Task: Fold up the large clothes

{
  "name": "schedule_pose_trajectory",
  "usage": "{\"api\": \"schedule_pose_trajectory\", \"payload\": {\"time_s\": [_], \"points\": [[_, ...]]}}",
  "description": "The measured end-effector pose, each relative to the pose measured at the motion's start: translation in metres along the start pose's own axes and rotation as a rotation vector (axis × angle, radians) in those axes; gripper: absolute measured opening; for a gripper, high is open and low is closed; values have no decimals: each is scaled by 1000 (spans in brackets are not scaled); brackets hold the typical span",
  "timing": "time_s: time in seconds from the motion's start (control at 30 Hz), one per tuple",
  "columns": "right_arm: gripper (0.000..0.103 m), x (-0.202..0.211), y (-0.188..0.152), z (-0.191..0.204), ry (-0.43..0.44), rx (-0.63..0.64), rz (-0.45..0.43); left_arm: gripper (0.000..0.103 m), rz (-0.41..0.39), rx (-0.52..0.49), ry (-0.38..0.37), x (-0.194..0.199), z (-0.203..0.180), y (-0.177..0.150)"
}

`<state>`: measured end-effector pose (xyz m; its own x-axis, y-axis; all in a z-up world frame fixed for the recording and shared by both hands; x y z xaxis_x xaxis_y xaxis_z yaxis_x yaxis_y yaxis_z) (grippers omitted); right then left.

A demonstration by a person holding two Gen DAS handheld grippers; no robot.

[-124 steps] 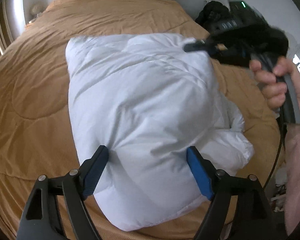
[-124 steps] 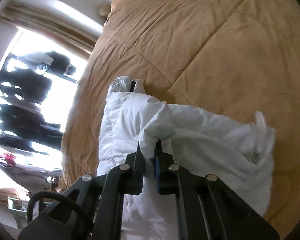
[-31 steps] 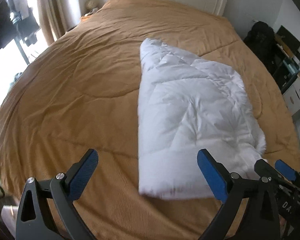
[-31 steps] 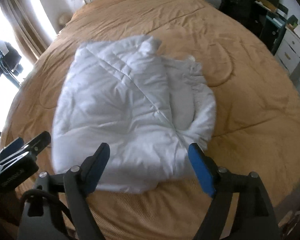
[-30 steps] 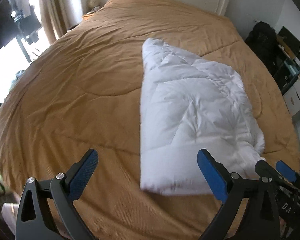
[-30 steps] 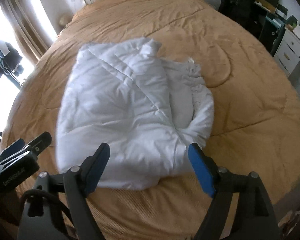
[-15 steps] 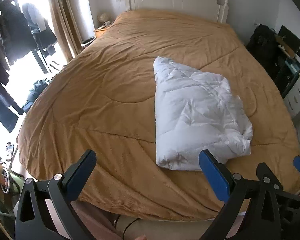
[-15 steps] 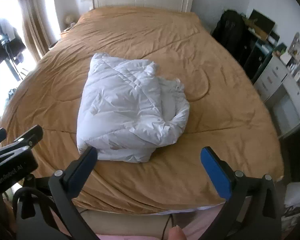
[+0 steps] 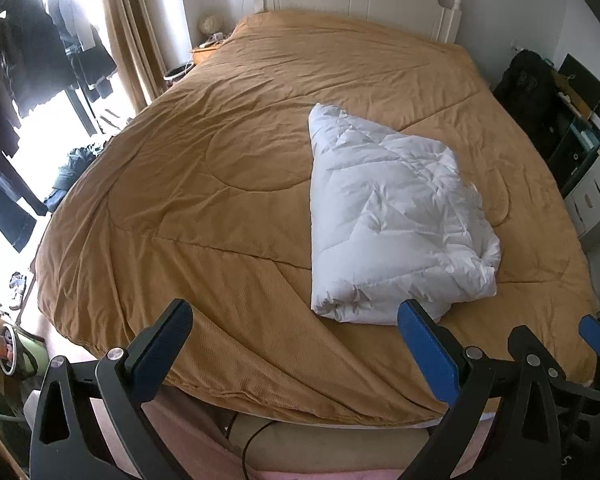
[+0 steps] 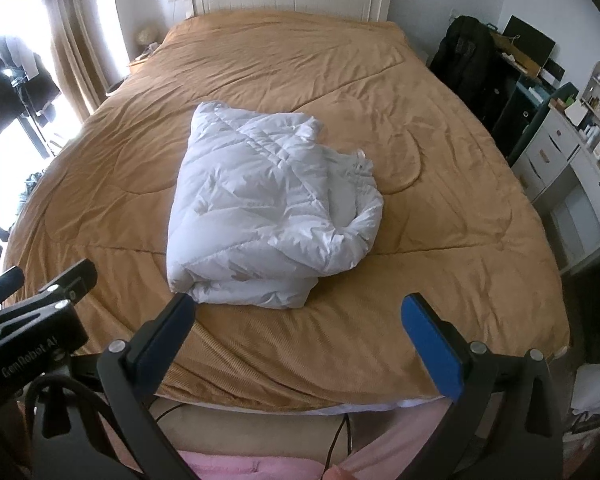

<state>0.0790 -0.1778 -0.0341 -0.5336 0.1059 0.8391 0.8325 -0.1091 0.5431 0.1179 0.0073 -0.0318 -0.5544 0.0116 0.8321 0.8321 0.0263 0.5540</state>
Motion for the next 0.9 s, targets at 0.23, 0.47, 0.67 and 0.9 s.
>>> {"api": "schedule_pose_trajectory", "payload": {"time_s": [0.23,0.47,0.67,0.9], "points": [[103,-1,-2,5,9,-10,11,102,25,13,-5,-5,6,1],[103,-1,-2,14,8,8,20,102,28,16,14,-7,12,2],[103,0,-3,16,6,7,13,102,27,22,8,-6,13,0],[103,2,-3,14,3,15,5,102,25,26,10,-5,13,-1]]}}
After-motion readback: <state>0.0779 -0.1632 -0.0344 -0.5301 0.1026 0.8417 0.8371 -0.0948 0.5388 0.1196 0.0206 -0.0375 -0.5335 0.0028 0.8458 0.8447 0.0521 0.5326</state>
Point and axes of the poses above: each gripper's, at about its wrist camera, not at the fingertips, and x roughly against the way its jaws point, z to its left, y to its top, the point moved 2 cm from there along -x, roughly the way its jaws point, and after that the axes turned 2 degrees about -z, right-handed, at the moved point
